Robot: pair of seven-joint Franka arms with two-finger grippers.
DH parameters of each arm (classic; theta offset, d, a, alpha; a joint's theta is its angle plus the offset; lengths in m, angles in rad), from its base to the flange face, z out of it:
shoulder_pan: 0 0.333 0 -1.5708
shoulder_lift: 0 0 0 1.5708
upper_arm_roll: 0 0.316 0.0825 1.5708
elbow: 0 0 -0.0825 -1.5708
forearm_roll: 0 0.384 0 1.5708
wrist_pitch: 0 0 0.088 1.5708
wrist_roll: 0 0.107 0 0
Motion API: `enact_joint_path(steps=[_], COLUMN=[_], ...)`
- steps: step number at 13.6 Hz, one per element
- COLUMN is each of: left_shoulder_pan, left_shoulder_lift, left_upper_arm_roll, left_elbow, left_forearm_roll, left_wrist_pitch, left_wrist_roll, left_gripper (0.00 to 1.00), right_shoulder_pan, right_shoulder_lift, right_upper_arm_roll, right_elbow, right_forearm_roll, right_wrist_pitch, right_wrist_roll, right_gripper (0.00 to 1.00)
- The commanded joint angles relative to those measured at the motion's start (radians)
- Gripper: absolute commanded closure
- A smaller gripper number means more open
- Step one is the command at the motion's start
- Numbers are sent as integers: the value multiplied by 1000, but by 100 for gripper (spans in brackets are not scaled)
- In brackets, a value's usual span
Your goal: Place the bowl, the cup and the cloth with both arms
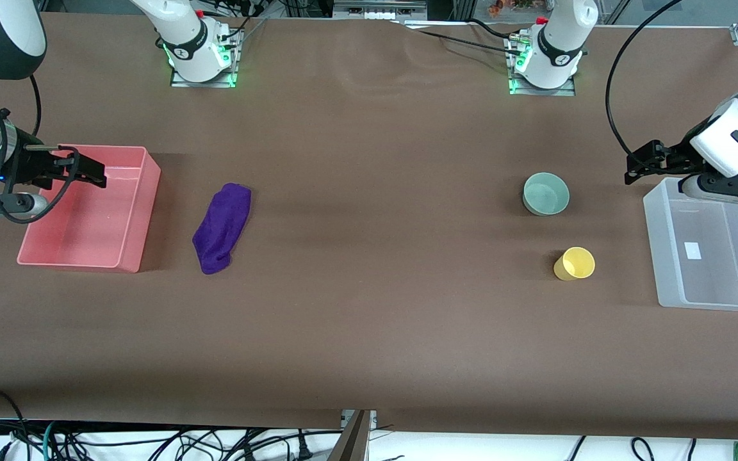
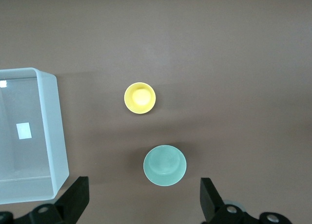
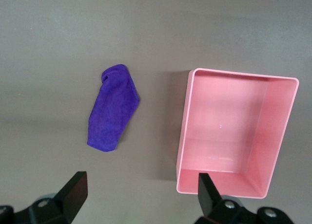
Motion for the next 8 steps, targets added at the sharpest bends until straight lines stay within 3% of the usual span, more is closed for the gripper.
enact_joint_path(steps=[1,8], left_shoulder_pan=[-5,-5], left_shoulder_lift=[-5,-5], left_upper_arm_roll=[0,-1], left_elbow=[14,12], left_forearm_roll=[19,19], left_wrist_pitch=[-12,-12], left_wrist_roll=[-12,-18], left_gripper=[0,0], right_shoulder_pan=[-6,-4], right_shoulder_lift=[10,10], right_upper_arm_roll=[3,3], right_elbow=[25,25], right_forearm_roll=[11,11], right_wrist_pitch=[-5,-5], right_wrist_roll=[4,4], right_gripper=[0,0])
